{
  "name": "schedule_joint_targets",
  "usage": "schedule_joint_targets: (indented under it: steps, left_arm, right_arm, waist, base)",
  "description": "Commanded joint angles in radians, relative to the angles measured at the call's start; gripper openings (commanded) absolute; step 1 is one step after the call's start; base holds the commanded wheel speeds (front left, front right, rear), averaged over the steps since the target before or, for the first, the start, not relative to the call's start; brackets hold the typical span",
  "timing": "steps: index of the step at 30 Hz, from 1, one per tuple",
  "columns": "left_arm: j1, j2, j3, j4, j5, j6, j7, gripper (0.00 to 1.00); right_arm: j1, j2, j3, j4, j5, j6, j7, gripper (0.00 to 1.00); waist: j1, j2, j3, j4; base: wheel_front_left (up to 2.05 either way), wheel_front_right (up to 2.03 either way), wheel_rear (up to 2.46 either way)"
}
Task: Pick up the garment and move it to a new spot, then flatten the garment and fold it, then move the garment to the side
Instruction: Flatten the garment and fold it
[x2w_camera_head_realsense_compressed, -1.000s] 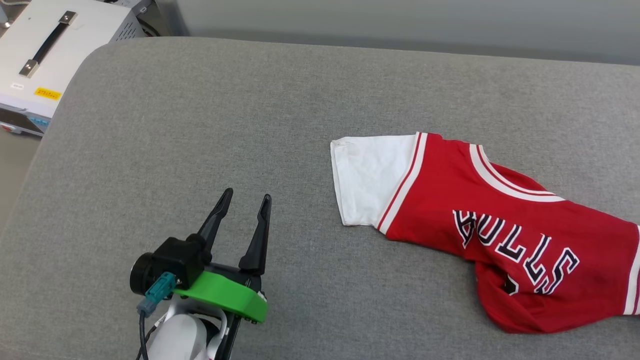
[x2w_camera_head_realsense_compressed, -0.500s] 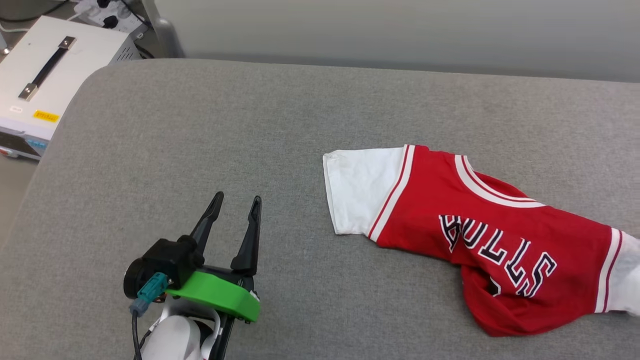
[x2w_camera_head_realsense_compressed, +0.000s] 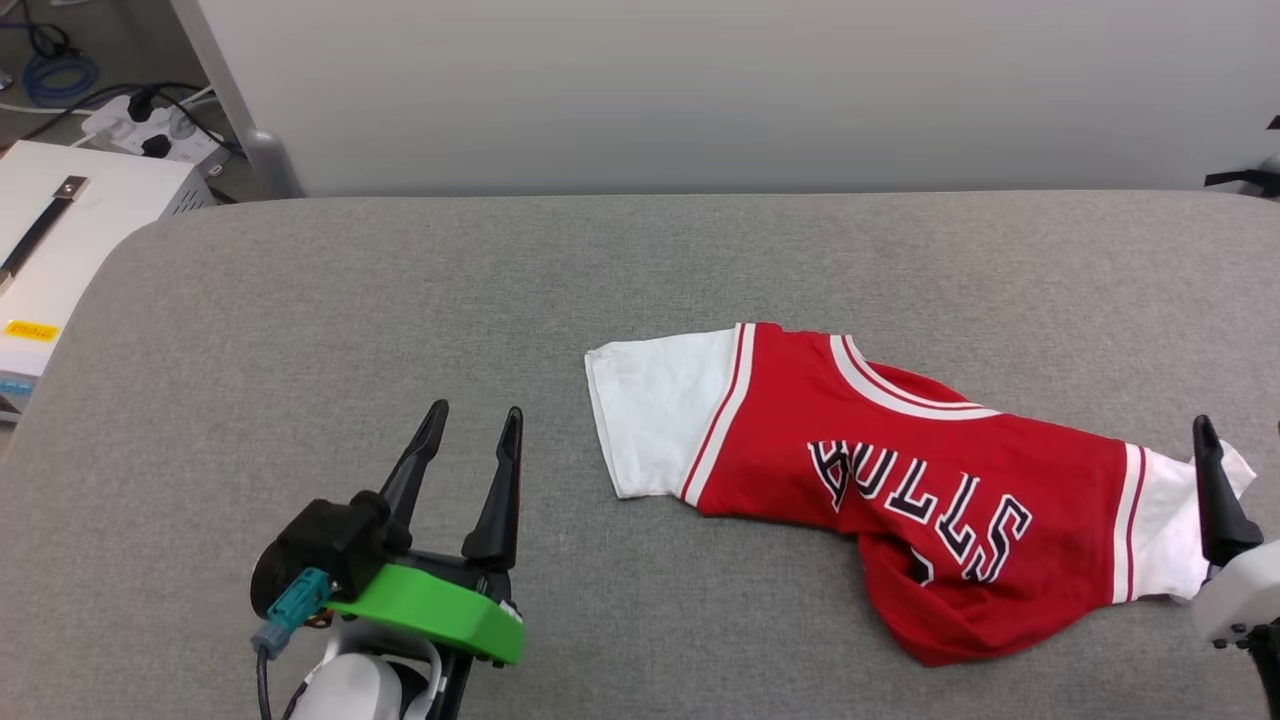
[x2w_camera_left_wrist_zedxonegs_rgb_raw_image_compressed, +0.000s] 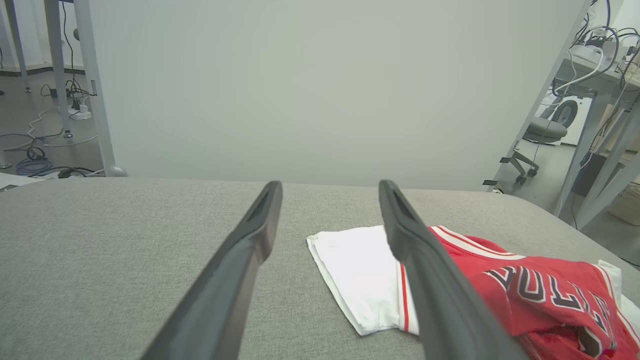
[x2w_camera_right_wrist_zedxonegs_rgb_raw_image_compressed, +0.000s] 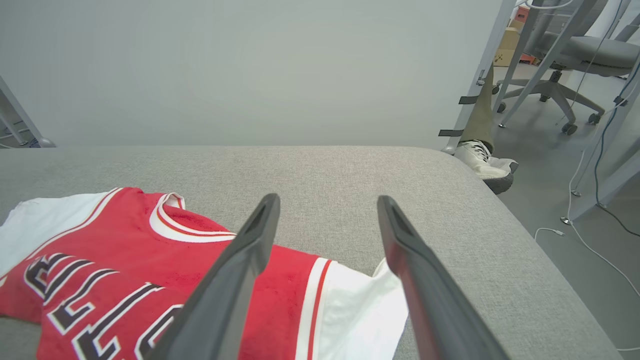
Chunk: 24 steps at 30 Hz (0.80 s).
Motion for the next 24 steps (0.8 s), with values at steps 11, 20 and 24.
schedule_joint_targets:
  steps: [11, 20, 24]
  left_arm:
    - [-0.217, 0.156, -0.230, 0.164, -0.121, -0.003, 0.276, 1.00]
    - [-0.564, 0.265, -0.353, 0.317, -0.315, -0.003, 0.735, 1.00]
    - [-0.668, 0.315, -0.399, 0.389, -0.363, -0.003, 0.837, 1.00]
  right_arm:
    - [0.070, 0.148, -0.028, -0.196, -0.064, -0.001, -0.028, 1.00]
    - [0.033, 0.139, 0.011, -0.206, -0.068, -0.001, -0.026, 1.00]
    - [0.014, 0.143, 0.030, -0.185, -0.068, -0.001, -0.047, 1.00]
  waist:
    - [0.0000, 0.0000, 0.070, -0.090]
    - [0.0000, 0.0000, 0.178, -0.190]
    - [0.0000, 0.0000, 0.218, -0.230]
  base:
    - [0.00, 0.00, 0.00]
    - [0.00, 0.00, 0.00]
    - [0.00, 0.00, 0.00]
